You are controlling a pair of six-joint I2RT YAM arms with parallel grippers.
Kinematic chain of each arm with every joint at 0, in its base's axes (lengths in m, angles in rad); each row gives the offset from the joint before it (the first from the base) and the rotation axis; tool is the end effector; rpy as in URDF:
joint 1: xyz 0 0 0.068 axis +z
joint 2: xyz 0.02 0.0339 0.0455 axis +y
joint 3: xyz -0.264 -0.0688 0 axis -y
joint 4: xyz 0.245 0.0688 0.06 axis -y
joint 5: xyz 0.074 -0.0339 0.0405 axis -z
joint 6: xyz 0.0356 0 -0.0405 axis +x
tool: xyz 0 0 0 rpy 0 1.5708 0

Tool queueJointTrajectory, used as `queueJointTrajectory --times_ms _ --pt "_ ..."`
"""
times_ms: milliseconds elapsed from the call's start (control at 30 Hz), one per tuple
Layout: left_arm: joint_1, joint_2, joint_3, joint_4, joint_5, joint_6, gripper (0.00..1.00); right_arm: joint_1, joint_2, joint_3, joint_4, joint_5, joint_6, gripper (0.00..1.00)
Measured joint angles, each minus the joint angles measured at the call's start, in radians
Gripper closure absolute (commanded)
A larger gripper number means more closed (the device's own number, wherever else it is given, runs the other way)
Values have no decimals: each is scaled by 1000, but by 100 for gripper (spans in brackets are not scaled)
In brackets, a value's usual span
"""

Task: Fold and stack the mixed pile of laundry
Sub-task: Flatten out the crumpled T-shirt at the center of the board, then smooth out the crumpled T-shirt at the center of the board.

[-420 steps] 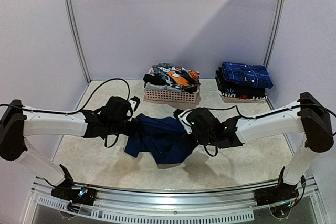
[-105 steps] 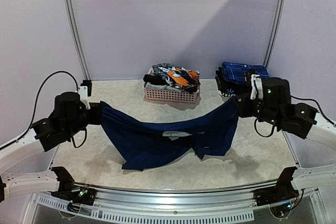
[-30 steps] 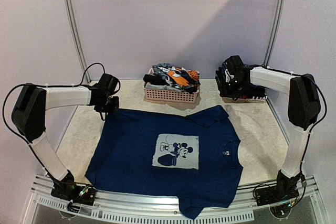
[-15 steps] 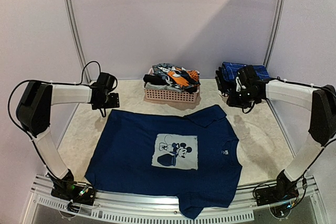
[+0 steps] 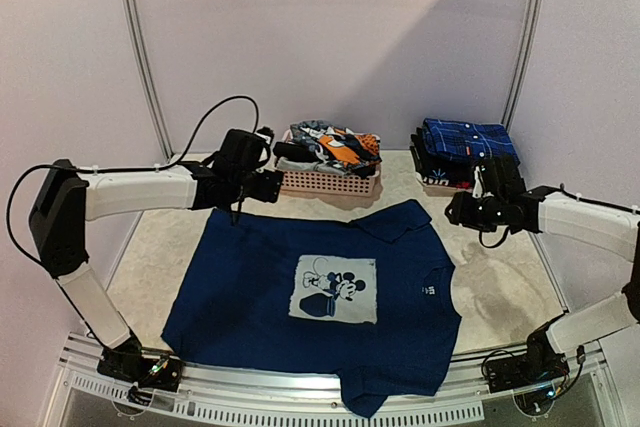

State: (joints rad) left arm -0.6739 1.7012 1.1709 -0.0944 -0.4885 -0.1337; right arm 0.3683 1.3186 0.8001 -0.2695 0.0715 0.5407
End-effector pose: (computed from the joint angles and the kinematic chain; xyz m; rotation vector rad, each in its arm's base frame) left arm 0.3086 -0.2250 0.2414 0.3018 2.0924 0.0589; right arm 0.2564 0.0962 0.2222 0.2404 2.3729 0.3554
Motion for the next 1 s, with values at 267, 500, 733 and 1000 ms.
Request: queueJointTrajectory --times_ms 267,500,733,1000 --pt "-206 122 188 36 183 228 23 0 -55 -135 48 -25 49 47" --pt "-338 390 424 -27 276 365 36 0 -72 -197 97 -75 69 47" --pt "-364 595 640 -138 301 411 47 0 -80 -225 113 -101 76 47" --pt "-364 724 801 -208 296 423 53 0 -80 -231 143 -130 76 47"
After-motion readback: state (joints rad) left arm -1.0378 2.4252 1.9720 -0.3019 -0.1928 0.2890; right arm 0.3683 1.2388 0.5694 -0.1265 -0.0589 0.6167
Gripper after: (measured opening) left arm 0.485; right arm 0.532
